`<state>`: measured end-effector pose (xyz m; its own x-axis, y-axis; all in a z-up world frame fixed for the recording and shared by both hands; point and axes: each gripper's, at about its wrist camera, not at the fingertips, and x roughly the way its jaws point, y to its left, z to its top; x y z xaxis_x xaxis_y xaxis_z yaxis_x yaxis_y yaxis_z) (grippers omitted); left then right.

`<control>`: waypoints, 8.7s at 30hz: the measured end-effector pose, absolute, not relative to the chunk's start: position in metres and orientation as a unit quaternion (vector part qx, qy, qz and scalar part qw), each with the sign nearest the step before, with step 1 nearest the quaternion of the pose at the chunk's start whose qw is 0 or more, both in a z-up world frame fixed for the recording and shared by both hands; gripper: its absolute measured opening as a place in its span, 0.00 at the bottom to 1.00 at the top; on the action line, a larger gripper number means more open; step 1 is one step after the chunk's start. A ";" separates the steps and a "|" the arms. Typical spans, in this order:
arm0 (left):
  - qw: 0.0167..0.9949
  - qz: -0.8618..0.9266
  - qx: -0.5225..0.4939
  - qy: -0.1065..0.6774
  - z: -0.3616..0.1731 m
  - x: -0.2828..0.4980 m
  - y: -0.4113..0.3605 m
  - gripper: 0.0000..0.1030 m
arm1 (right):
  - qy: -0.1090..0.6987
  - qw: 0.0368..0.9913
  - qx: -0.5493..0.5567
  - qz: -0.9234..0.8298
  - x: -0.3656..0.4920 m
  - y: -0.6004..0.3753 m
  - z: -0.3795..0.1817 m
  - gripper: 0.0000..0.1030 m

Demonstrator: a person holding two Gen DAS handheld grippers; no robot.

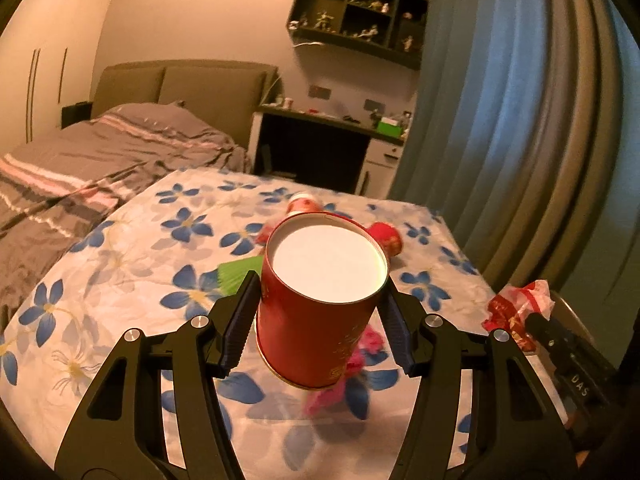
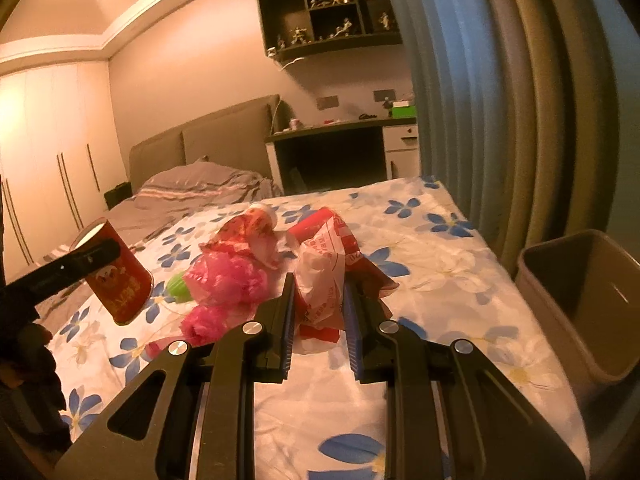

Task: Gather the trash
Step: 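Grasp the red paper cup with the left gripper while the right holds the wrapper, then carry the red cup and the wrapper over the brown bin, then open both grippers to drop the cup and wrapper into the bin, then move both open grippers back over the pink plastic bags, then grasp a pink plastic bag with the left gripper, then grasp another pink bag with the right gripper while the left holds its bag, then carry both pink bags over the brown bin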

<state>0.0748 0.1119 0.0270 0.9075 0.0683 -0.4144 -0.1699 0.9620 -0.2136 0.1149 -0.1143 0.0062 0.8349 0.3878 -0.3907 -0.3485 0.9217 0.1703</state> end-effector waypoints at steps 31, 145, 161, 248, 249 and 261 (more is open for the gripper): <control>0.960 -0.153 -0.047 0.231 0.024 0.148 -0.094 0.56 | 0.170 0.982 0.063 0.056 0.103 -0.253 0.016 0.22; 0.965 0.073 -0.057 0.245 -0.029 0.110 0.032 0.93 | 0.137 0.987 0.085 0.026 0.102 -0.231 0.009 0.76; 0.955 0.101 -0.081 0.267 -0.041 0.093 0.093 0.93 | 0.164 0.978 0.059 0.113 0.107 -0.140 0.012 0.76; 0.943 0.133 -0.157 0.262 -0.021 0.082 0.185 0.35 | 0.276 0.931 0.015 0.238 0.152 -0.024 -0.020 0.09; 0.944 0.130 -0.154 0.262 -0.020 0.081 0.180 0.35 | 0.274 0.932 0.019 0.237 0.149 -0.030 -0.018 0.09; 0.956 0.095 -0.113 0.252 -0.002 0.075 0.122 0.35 | 0.249 0.939 0.047 0.233 0.122 -0.079 -0.007 0.09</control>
